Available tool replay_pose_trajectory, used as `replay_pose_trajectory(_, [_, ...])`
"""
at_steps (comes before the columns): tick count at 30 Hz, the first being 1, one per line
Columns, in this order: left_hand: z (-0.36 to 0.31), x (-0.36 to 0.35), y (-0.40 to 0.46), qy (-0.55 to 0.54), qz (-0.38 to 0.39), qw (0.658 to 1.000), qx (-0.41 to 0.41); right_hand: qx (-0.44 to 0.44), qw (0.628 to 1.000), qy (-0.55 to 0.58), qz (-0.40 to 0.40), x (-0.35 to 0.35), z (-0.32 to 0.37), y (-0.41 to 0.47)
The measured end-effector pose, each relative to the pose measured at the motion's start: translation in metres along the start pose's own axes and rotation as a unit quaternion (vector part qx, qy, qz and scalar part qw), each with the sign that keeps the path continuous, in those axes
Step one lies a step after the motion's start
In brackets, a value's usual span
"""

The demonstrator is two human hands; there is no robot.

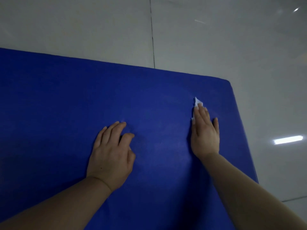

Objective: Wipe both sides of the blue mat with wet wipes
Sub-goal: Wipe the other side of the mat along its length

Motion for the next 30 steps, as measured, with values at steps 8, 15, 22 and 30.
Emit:
replay_pose_trajectory(8, [-0.006, 0.014, 0.074, 0.013, -0.02, 0.999, 0.039, 0.023, 0.999, 0.008, -0.023, 0.0, 0.0, -0.002])
replay_pose_trajectory(15, [-0.003, -0.012, 0.084, 0.064, 0.014, 0.997, 0.033, 0.019, 0.999, 0.013, -0.023, -0.001, 0.001, -0.001])
replay_pose_trajectory(22, [-0.003, -0.015, 0.087, 0.066, 0.015, 0.997, 0.024, -0.011, 0.996, -0.083, -0.026, 0.0, 0.028, 0.016])
replay_pose_trajectory(30, [-0.001, -0.011, 0.089, 0.043, -0.003, 0.999, 0.028, 0.129, 0.989, -0.056, 0.039, -0.031, 0.087, 0.052])
Point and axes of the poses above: each hand's wrist, its own y-axis towards the middle knuckle, its own x-axis out of the back of the hand, z = x × y, the point moved 10 cm from there along y, towards the middle knuckle, and after that the axes turned 14 degrees about y, right-handed, at the moved point
